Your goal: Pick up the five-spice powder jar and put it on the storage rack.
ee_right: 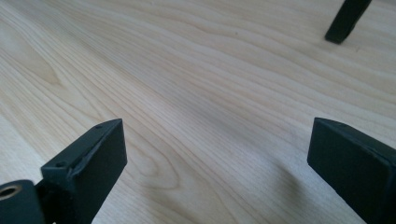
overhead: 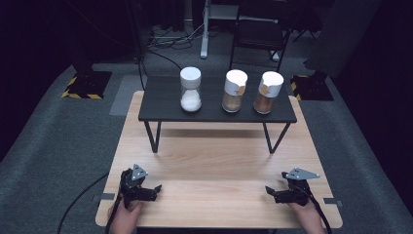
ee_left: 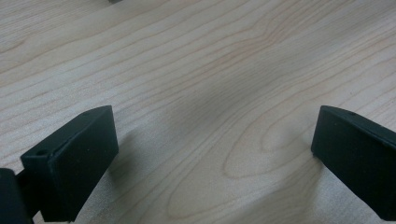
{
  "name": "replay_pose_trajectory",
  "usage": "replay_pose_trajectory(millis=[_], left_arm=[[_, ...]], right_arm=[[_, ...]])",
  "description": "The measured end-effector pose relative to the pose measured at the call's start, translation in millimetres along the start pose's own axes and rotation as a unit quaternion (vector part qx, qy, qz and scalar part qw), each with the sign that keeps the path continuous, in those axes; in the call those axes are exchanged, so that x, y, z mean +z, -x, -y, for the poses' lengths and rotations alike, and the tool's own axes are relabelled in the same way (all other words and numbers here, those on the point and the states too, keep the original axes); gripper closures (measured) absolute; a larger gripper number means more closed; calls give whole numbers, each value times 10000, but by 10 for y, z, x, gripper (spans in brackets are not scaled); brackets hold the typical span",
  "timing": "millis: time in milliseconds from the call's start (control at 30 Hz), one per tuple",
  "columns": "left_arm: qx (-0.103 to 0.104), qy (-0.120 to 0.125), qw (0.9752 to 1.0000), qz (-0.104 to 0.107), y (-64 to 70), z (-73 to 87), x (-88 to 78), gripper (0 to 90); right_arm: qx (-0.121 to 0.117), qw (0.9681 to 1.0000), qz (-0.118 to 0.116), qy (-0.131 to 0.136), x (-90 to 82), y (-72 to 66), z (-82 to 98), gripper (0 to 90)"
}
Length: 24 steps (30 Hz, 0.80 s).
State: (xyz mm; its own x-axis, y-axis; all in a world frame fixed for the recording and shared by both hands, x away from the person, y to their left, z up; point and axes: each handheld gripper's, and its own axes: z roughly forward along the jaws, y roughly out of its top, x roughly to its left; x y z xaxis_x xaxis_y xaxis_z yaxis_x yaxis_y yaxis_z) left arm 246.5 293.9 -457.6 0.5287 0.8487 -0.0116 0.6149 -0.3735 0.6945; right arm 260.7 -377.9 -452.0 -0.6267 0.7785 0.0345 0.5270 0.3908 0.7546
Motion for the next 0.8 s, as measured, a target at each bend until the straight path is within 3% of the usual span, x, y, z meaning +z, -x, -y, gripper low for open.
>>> replay_pose_trajectory(millis=[167, 267, 800], left_arm=[[-5, 2, 10000, -4, 1, 1, 0, 5], [-19, 5, 10000, -22, 4, 1, 1, 4], [-65, 2, 10000, -69, 12, -5, 6, 5]], right_arm=[[1, 9998, 67, -181, 53, 15, 6, 39], [-175, 9994, 174, -226, 50, -18, 12, 36], [-187, 9993, 190, -267, 52, -20, 5, 9]])
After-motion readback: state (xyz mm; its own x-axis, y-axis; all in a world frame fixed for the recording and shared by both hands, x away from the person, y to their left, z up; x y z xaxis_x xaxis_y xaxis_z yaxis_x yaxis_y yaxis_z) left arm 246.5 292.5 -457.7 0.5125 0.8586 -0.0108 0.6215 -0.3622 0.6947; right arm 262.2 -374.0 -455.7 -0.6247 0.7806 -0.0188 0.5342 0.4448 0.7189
